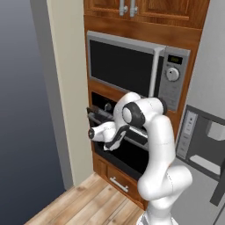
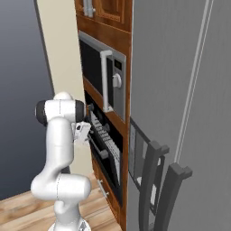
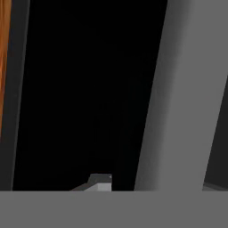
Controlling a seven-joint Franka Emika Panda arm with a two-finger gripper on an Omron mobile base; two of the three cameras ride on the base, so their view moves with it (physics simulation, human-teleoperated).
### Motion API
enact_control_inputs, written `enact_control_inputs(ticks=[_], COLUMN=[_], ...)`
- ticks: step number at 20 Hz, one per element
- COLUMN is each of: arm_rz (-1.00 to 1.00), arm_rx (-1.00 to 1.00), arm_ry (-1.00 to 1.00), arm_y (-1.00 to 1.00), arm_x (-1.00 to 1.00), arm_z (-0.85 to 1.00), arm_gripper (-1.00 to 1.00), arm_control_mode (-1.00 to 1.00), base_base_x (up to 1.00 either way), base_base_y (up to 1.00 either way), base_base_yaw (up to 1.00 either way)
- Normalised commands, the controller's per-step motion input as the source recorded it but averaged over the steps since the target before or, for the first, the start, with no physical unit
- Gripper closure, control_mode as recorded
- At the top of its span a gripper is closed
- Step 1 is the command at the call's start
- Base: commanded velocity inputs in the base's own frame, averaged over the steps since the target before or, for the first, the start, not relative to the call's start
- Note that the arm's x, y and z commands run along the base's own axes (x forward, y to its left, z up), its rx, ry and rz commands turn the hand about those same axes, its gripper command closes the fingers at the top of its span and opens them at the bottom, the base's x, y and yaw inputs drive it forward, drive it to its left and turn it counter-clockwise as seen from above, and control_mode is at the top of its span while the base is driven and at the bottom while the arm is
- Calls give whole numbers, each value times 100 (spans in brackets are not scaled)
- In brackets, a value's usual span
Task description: Take the baked cake out of the oven and place it on the plate for cooling. Then close the oven door.
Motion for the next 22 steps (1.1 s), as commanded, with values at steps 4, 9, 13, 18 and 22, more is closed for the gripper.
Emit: enact_control_inputs(ticks=[4,9,13,18,22], arm_rz=[0,0,0,0,0], arm_rx=[0,0,0,0,2], arm_ry=[2,0,0,0,-4], arm_y=[68,61,55,29,7], arm_x=[-68,-69,-67,-69,-86], arm_z=[-84,-89,-89,-69,3], arm_gripper=[100,100,-100,-100,-100], arm_control_mode=[-100,-100,-100,-100,-100], base_base_x=[0,0,0,0,0], base_base_y=[0,0,0,0,0], base_base_yaw=[0,0,0,0,0])
